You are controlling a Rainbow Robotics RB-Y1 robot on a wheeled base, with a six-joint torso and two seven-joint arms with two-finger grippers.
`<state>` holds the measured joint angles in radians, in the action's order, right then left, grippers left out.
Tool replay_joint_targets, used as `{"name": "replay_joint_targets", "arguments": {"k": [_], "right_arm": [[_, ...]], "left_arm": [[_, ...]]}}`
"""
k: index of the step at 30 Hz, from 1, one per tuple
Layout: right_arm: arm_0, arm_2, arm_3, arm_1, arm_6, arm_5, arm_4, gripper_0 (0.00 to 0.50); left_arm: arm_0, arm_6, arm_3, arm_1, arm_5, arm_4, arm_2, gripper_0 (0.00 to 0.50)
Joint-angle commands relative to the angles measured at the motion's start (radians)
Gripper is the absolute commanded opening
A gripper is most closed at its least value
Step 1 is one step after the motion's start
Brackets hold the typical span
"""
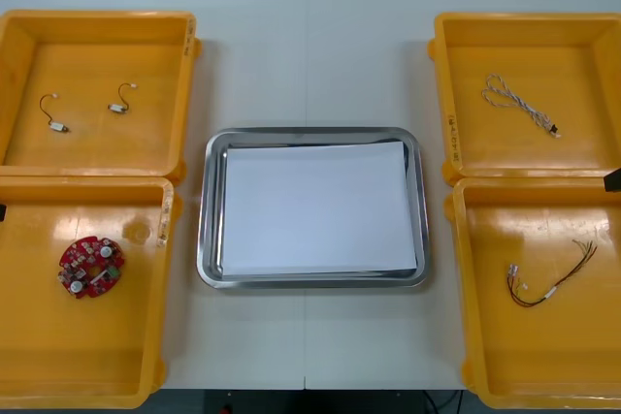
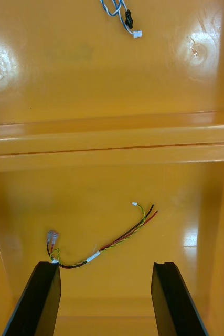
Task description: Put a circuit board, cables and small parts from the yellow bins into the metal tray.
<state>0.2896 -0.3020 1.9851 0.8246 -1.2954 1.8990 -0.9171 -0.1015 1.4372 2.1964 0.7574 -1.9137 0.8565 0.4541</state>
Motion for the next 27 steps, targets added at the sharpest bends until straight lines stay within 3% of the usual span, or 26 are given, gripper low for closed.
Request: {"name": "replay_joint_targets", "arguments": {"k": [1,27], "right_arm": [[0.0,-0.005,0.012,0.044,-0.016,0.008,0.007,0.5],[0.0,-0.005,0.012,0.044,-0.016,0.008,0.007,0.5]], "left_arm": [[-0.024,0.035,0.031,-0.01,-0.006,-0.001,0.006,0.5],[-0.024,0.035,0.031,-0.01,-0.006,-0.001,0.006,0.5]]}}
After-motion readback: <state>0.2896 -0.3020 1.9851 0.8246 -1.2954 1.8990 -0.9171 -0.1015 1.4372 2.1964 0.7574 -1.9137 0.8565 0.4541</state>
